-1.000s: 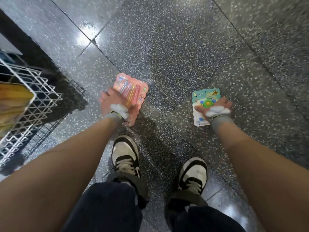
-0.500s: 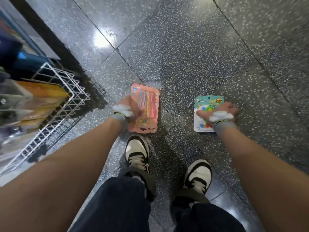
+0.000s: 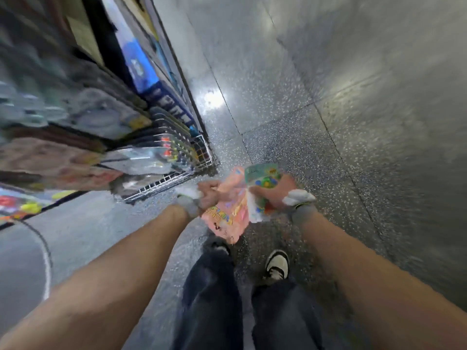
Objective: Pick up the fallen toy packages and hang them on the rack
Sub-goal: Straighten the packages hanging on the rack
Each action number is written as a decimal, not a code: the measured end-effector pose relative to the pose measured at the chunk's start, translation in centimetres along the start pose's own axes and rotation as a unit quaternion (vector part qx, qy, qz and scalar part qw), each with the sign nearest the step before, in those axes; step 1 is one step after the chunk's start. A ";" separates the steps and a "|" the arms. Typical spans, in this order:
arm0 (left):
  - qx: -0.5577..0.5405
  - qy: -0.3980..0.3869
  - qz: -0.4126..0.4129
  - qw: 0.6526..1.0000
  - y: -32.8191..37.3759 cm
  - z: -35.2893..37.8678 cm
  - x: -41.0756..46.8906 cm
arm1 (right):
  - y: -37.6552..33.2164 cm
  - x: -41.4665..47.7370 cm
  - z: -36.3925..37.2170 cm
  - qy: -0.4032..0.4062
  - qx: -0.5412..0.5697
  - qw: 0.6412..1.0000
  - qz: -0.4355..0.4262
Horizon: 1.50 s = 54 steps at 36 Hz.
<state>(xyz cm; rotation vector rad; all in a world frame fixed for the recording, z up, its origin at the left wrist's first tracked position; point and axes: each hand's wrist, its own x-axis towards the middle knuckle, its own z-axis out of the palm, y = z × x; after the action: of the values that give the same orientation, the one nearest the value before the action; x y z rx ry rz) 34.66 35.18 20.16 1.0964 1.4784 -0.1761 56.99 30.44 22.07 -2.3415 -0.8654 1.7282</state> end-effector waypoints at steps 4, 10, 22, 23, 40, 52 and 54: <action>-0.002 0.000 0.023 1.000 1.7 -2.2 -6.9 | -0.9 -1.5 0.4 -0.036 -0.019 0.998 -0.051; -0.015 -0.011 0.073 0.997 2.7 -6.7 -21.3 | -9.9 -17.0 -0.1 -0.049 -0.077 0.983 -0.157; -0.110 0.069 0.075 0.989 0.4 -15.5 -35.0 | -19.0 -31.2 4.8 -0.084 -0.122 0.961 -0.233; -0.132 0.081 0.075 0.985 0.3 -16.3 -36.8 | -19.7 -32.2 5.6 -0.075 -0.122 0.959 -0.246; -0.240 0.143 0.077 0.957 -12.0 -29.8 -46.5 | -28.7 -43.4 19.6 0.009 0.036 0.970 -0.241; -0.235 0.197 0.113 0.945 -16.0 -36.8 -50.2 | -33.5 -47.3 24.3 0.042 -0.010 0.960 -0.276; -0.224 0.226 0.142 0.937 -15.8 -37.8 -50.6 | -33.9 -47.6 24.4 0.032 -0.043 0.955 -0.291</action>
<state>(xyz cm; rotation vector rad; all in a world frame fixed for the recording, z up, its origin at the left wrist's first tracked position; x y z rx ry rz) -11.43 25.96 65.18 0.9910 1.6291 0.6300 12.93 29.05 67.52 -1.8902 -1.4573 1.3763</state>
